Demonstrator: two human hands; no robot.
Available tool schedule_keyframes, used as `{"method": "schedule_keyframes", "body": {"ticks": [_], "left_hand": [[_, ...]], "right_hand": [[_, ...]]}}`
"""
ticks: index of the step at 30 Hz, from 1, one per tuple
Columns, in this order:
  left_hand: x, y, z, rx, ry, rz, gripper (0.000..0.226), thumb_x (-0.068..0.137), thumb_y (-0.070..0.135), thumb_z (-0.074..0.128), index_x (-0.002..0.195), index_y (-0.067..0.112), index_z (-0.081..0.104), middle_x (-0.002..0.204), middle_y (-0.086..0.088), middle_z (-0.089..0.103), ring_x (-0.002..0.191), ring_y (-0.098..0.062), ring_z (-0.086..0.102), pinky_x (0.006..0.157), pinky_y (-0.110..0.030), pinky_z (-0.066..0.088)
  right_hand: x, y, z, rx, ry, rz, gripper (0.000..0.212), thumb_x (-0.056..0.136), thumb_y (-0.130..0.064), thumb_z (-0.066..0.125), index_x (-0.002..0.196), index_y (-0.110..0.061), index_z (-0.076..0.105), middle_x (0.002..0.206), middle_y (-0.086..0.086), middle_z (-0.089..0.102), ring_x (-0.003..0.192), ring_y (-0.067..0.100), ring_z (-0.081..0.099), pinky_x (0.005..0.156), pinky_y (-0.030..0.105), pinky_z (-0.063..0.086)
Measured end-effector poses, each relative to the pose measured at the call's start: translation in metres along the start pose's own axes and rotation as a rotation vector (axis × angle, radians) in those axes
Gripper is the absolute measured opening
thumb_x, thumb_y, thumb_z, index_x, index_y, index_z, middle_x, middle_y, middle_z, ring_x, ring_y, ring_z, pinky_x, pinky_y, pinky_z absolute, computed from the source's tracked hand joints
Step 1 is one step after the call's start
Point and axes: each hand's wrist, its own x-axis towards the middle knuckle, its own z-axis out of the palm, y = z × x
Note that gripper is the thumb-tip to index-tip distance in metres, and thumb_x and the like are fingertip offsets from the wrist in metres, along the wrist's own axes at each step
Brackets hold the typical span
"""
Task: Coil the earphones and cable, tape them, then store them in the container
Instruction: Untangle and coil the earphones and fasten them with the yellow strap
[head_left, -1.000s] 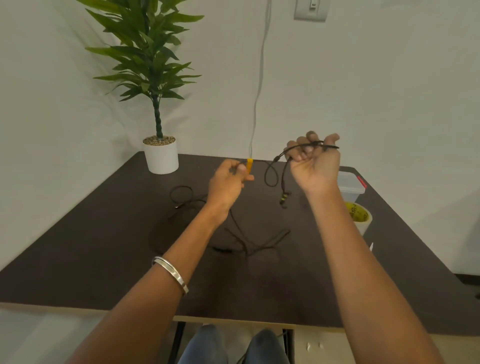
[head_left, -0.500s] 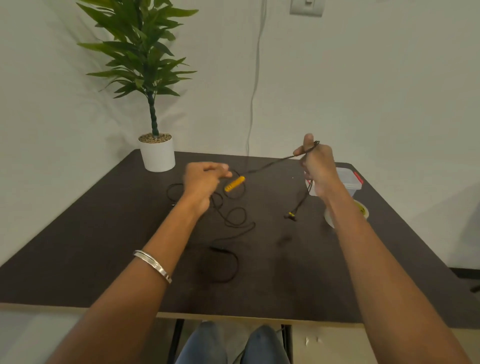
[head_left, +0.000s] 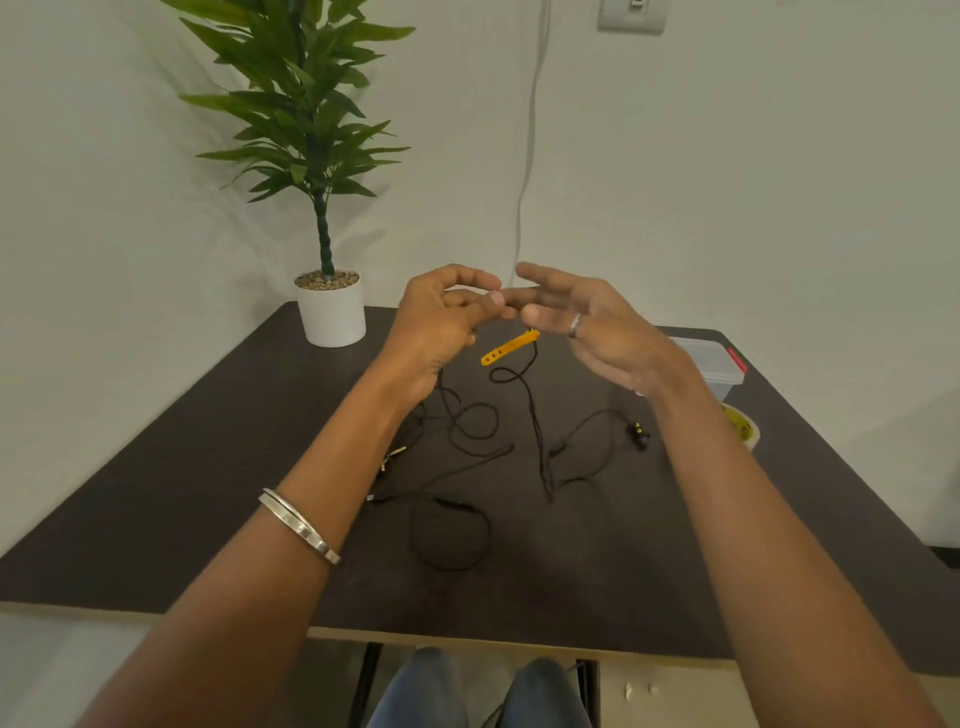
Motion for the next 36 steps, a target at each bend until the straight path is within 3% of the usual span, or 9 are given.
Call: {"method": "schedule_keyframes", "body": {"ticks": [5, 13, 15, 18, 21, 23, 27, 33, 36], "left_hand": [[-0.004, -0.002, 0.001, -0.031, -0.01, -0.03, 0.013, 0.085, 0.016, 0.071, 0.094, 0.009, 0.064, 0.069, -0.005, 0.072, 0.05, -0.003, 0.054, 0.05, -0.014, 0.039], [-0.013, -0.023, -0.021, 0.16, -0.173, -0.206, 0.016, 0.087, 0.021, 0.069, 0.085, 0.006, 0.074, 0.067, 0.001, 0.071, 0.047, -0.004, 0.043, 0.044, -0.017, 0.033], [-0.015, -0.027, -0.021, 0.168, -0.186, -0.231, 0.018, 0.088, 0.023, 0.068, 0.087, 0.006, 0.074, 0.06, 0.003, 0.067, 0.047, -0.005, 0.045, 0.044, -0.017, 0.034], [-0.016, -0.029, -0.01, 0.139, -0.184, -0.229, 0.019, 0.091, 0.022, 0.064, 0.084, 0.007, 0.072, 0.059, 0.004, 0.064, 0.048, -0.006, 0.049, 0.045, -0.017, 0.038], [-0.018, -0.027, 0.003, 0.139, -0.2, -0.199, 0.022, 0.094, 0.021, 0.059, 0.081, 0.007, 0.069, 0.06, 0.001, 0.062, 0.048, -0.008, 0.054, 0.045, -0.018, 0.042], [-0.019, -0.025, 0.005, 0.133, -0.203, -0.179, 0.022, 0.095, 0.021, 0.058, 0.08, 0.007, 0.068, 0.059, 0.001, 0.06, 0.048, -0.009, 0.055, 0.044, -0.018, 0.042], [-0.02, -0.025, -0.008, 0.106, -0.247, -0.2, 0.021, 0.091, 0.023, 0.063, 0.085, 0.005, 0.073, 0.058, 0.001, 0.059, 0.051, -0.01, 0.053, 0.056, -0.023, 0.051], [-0.029, -0.035, -0.023, 0.115, -0.286, -0.276, 0.016, 0.09, 0.014, 0.065, 0.09, -0.001, 0.071, 0.06, -0.004, 0.056, 0.045, -0.009, 0.043, 0.041, -0.022, 0.04], [-0.033, -0.043, -0.025, 0.073, -0.219, -0.309, 0.022, 0.094, 0.02, 0.058, 0.089, 0.002, 0.071, 0.057, -0.001, 0.053, 0.039, -0.006, 0.033, 0.035, -0.018, 0.024]], "right_hand": [[-0.009, 0.002, -0.001, -0.081, 0.031, 0.06, 0.017, 0.093, -0.003, 0.058, 0.105, 0.004, 0.067, 0.061, 0.004, 0.06, 0.052, 0.012, 0.053, 0.059, 0.028, 0.055], [-0.017, 0.032, -0.063, -0.472, 0.851, 0.148, 0.025, 0.088, 0.003, 0.047, 0.085, -0.005, 0.07, 0.068, 0.005, 0.064, 0.068, 0.02, 0.061, 0.069, 0.033, 0.054], [-0.02, 0.033, -0.064, -0.724, 0.731, 0.275, 0.023, 0.088, 0.001, 0.052, 0.102, 0.0, 0.07, 0.094, 0.013, 0.071, 0.094, 0.028, 0.065, 0.08, 0.026, 0.047], [-0.024, 0.02, -0.041, -0.971, 0.176, 0.274, 0.055, 0.086, -0.016, 0.069, 0.137, -0.01, 0.05, 0.142, 0.008, 0.049, 0.135, 0.025, 0.04, 0.109, 0.031, 0.031], [-0.024, 0.004, -0.004, -0.637, -0.174, 0.167, 0.065, 0.082, -0.019, 0.074, 0.141, -0.018, 0.045, 0.139, -0.009, 0.048, 0.132, 0.004, 0.039, 0.106, 0.017, 0.031], [-0.018, 0.007, 0.01, -0.613, -0.226, 0.096, 0.035, 0.086, -0.013, 0.069, 0.121, -0.012, 0.064, 0.115, -0.003, 0.068, 0.11, 0.011, 0.062, 0.099, 0.024, 0.045], [-0.018, 0.013, -0.003, -0.524, 0.057, 0.023, 0.019, 0.095, -0.011, 0.056, 0.087, -0.008, 0.073, 0.06, 0.003, 0.066, 0.065, 0.017, 0.062, 0.077, 0.036, 0.051], [-0.024, 0.028, -0.037, 0.026, 0.853, 0.11, 0.026, 0.09, 0.005, 0.046, 0.072, -0.002, 0.064, 0.065, 0.011, 0.056, 0.046, 0.017, 0.052, 0.048, 0.025, 0.05], [-0.026, 0.042, -0.055, -0.133, 1.017, 0.269, 0.028, 0.087, 0.005, 0.049, 0.061, -0.003, 0.056, 0.058, 0.009, 0.052, 0.041, 0.015, 0.049, 0.049, 0.028, 0.05]]}}
